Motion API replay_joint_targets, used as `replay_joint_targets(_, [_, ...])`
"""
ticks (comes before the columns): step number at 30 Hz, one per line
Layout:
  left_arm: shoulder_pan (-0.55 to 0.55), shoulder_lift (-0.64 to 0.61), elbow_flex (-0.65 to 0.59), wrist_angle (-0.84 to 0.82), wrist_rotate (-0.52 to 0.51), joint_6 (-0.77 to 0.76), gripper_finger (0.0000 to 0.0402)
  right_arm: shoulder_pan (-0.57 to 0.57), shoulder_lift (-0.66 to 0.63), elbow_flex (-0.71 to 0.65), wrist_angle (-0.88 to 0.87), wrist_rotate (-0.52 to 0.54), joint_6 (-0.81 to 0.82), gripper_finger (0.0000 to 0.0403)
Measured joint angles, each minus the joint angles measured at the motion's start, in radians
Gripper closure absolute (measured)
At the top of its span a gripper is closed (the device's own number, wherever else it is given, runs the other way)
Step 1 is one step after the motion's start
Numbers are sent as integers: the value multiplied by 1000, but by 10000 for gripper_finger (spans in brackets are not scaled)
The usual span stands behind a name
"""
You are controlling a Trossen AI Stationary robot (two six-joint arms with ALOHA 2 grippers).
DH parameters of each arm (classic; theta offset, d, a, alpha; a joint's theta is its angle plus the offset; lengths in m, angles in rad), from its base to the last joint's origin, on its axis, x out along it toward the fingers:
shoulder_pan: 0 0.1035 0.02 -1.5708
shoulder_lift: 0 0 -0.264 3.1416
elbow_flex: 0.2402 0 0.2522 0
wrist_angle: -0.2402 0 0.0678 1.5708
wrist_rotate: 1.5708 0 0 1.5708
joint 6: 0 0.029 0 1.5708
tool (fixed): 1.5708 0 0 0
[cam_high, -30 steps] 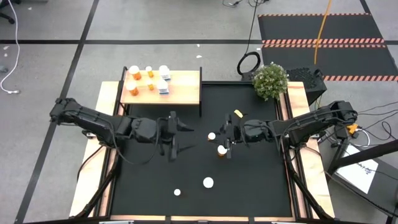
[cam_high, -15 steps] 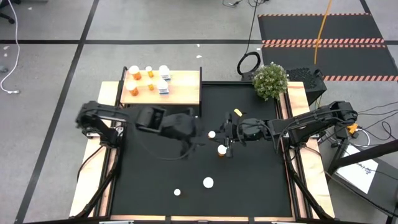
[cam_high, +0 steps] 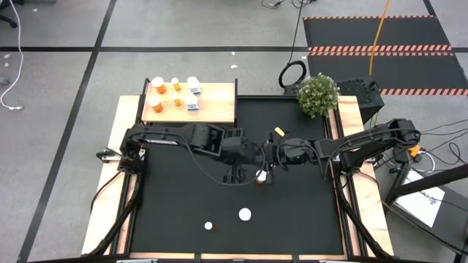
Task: Pick and place medicine bottles onto shelf by color
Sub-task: Put the small orange pill bottle on the shelf
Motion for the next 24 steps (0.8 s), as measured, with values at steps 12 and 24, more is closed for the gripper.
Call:
replay_joint_targets(12, [54, -8, 2, -10, 58, 59, 119, -21, 0, -19, -17, -4, -5, 300])
replay_joint_targets(24, [60, -8, 0, -77, 53, 127, 119, -35, 70, -50, 58, -2, -63, 300])
